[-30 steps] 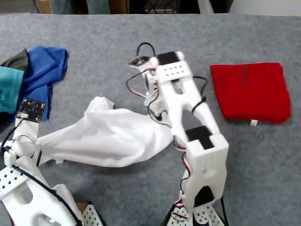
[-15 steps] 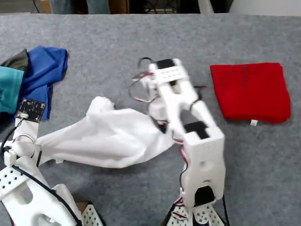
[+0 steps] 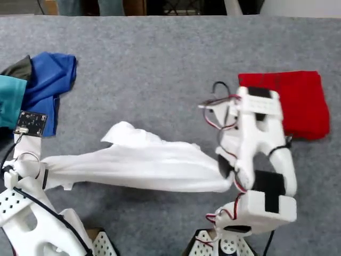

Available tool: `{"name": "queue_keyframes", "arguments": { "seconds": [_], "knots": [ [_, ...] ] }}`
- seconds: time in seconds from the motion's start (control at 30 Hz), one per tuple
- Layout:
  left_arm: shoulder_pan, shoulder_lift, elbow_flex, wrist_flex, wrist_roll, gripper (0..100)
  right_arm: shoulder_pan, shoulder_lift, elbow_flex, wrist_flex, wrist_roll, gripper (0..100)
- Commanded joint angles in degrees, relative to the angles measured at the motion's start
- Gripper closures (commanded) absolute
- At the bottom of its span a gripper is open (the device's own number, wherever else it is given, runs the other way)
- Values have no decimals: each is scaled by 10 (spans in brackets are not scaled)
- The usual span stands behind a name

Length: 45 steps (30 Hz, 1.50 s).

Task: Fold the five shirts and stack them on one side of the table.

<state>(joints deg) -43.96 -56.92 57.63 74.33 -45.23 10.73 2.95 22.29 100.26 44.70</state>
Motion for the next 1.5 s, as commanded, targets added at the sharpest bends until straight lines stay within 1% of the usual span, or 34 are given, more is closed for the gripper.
{"name": "queue_keyframes", "arguments": {
  "seconds": [0.0, 0.1, 0.23, 0.3, 0.37, 0.43, 0.47, 0.53, 0.6, 0.67, 0.73, 0.8, 0.87, 0.97, 1.1, 1.13, 1.2, 1.3, 1.33, 1.4, 1.47],
  "knots": [
    [-1, -3, -6, -9, 4, 970, 71, -21, 3, 10, 21, 984],
    [-4, -3, -8, -9, 3, 970, 117, -7, 3, 10, 22, 984],
    [-8, -5, -7, -9, 3, 970, 155, -9, 4, 10, 54, 984],
    [-25, -6, -5, -9, 3, 970, 164, -11, 3, 10, 58, 984],
    [-32, -5, -3, -7, 3, 970, 157, -16, 3, 10, 57, 983],
    [-31, -3, -3, -4, 3, 970, 109, -30, -4, 10, 52, 983],
    [-30, -3, -3, -4, 3, 970, 76, -39, -10, 10, 34, 982],
    [-30, -4, -3, -6, 3, 970, 3, -52, -32, 10, -25, 975],
    [-28, -5, -3, -5, 3, 970, -75, -58, -68, 10, -88, 917],
    [-28, -4, -3, -5, 4, 970, -149, -58, -113, 9, -141, 826],
    [-28, -4, -3, -5, 5, 970, -220, -53, -153, 2, -183, 733],
    [-28, -5, -3, -5, 6, 970, -280, -33, -189, -16, -215, 660],
    [-29, -7, -3, -5, 7, 970, -323, 2, -218, -37, -244, 625],
    [-31, -7, -3, -5, 7, 970, -362, 82, -245, -67, -283, 624],
    [-31, -7, -3, -5, 7, 970, -368, 203, -279, -84, -309, 629],
    [-31, -7, -3, -5, 7, 970, -367, 228, -290, -84, -309, 649],
    [-31, -7, -3, -6, 7, 970, -352, 265, -311, -73, -307, 736],
    [-31, -4, -3, -7, 7, 970, -328, 292, -341, -50, -285, 944],
    [-31, -4, -3, -8, 7, 970, -320, 293, -349, -33, -270, 992],
    [-29, -3, -3, -8, 7, 970, -302, 292, -356, 4, -245, 962],
    [-28, -3, -3, -7, 7, 970, -275, 288, -354, 9, -238, 987]
  ]
}}
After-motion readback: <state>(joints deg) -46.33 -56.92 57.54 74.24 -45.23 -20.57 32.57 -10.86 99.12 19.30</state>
